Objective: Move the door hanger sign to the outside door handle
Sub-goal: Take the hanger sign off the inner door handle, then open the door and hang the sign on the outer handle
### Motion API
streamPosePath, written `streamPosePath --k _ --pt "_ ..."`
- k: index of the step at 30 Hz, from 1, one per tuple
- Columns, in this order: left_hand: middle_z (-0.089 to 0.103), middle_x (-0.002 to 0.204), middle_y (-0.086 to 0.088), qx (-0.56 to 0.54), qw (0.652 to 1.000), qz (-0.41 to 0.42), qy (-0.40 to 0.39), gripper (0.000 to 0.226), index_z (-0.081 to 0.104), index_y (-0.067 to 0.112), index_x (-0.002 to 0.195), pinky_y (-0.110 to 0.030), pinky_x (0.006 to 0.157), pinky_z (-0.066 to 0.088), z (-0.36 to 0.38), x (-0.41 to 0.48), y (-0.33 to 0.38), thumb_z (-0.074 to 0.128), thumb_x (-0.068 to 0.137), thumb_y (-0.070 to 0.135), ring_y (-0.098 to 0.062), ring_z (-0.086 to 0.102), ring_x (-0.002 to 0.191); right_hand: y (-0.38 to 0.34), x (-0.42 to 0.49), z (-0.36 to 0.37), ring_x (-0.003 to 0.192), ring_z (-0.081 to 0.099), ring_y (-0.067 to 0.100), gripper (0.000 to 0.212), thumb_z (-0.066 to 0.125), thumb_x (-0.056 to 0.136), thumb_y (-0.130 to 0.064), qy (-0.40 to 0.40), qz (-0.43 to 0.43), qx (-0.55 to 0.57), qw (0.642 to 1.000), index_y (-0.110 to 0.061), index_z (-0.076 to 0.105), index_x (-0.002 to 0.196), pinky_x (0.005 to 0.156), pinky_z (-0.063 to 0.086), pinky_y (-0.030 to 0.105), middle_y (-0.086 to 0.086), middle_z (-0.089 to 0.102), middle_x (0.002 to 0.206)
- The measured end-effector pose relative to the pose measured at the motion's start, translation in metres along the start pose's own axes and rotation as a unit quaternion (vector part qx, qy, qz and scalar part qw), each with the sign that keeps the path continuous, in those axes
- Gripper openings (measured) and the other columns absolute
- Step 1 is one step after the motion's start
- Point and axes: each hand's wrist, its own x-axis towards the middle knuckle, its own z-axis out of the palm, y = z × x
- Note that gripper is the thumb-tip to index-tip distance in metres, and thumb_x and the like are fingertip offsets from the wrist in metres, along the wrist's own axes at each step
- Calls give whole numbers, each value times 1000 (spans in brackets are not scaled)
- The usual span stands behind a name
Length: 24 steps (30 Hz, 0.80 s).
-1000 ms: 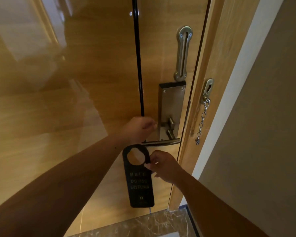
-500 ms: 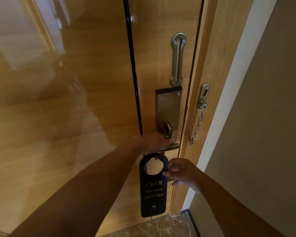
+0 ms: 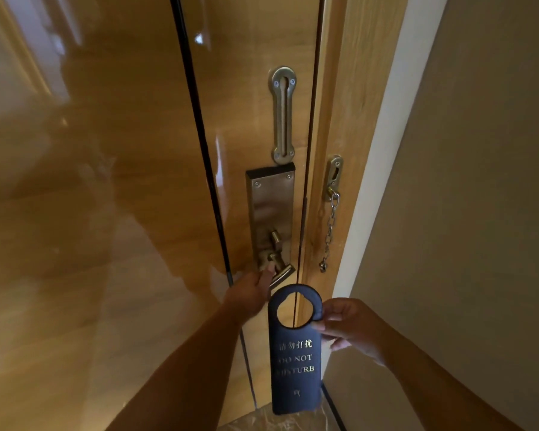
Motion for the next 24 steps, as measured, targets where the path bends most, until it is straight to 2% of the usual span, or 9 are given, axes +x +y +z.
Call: streamPosePath --k 1,3,5,9,12,15,17,20,24 --pt "67 77 -2 -17 1000 -6 9 53 62 26 86 -36 70 48 3 0 -1 32 83 69 -15 63 73 0 -2 -4 70 69 13 9 73 77 -18 8 2 -3 1000 -14 68 83 64 58 26 19 73 93" --pt "65 70 3 -58 998 -14 27 49 61 29 80 -28 58 43 7 0 -2 34 82 70 -8 61 63 0 -5 -10 67 68 11 14 73 77 -19 24 7 -9 1000 -10 67 86 61 57 24 19 73 92" --pt "62 65 2 -108 994 -11 30 50 61 26 78 -27 54 42 12 0 -6 37 80 70 -8 58 54 1 -5 -14 67 68 10 16 74 76 -22 35 13 -21 999 -10 67 85 58 55 23 14 74 91" --pt "63 75 -4 -157 987 -8 46 41 61 26 82 -31 60 45 24 0 -15 37 88 59 -16 59 65 4 -1 -18 69 70 10 10 74 75 -25 48 21 -30 998 -18 68 78 55 55 21 4 76 83" --pt "63 78 -5 -164 985 2 48 37 61 27 82 -30 62 45 27 1 -16 36 91 53 -17 60 68 5 2 -19 70 72 11 8 75 74 -26 59 18 -20 998 -23 67 72 53 53 20 -2 76 77" --pt "64 82 -6 -182 983 -20 30 34 60 27 83 -39 73 50 25 -1 -14 37 92 51 -20 60 75 5 -1 -14 72 72 10 6 75 74 -29 61 16 -25 998 -26 69 75 54 55 20 -7 77 81" --pt "64 83 -7 -165 986 -30 27 39 60 27 81 -46 81 49 23 -4 -13 36 91 57 -25 61 81 6 -6 -10 70 71 8 5 75 74 -29 60 15 -37 997 -30 70 75 54 55 20 -12 76 83" --pt "65 80 -6 -89 995 -28 24 52 61 26 79 -43 81 48 16 -13 -10 28 87 66 -23 61 80 7 -14 -5 65 69 5 5 74 75 -29 73 15 -35 997 -31 70 73 54 53 20 -13 76 76" --pt "66 83 -8 -5 1000 -4 23 55 62 20 85 -45 84 50 2 -23 2 24 90 60 -23 62 80 3 -26 -2 60 68 6 7 75 75 -25 127 11 21 992 -27 70 69 50 51 18 -10 74 66"
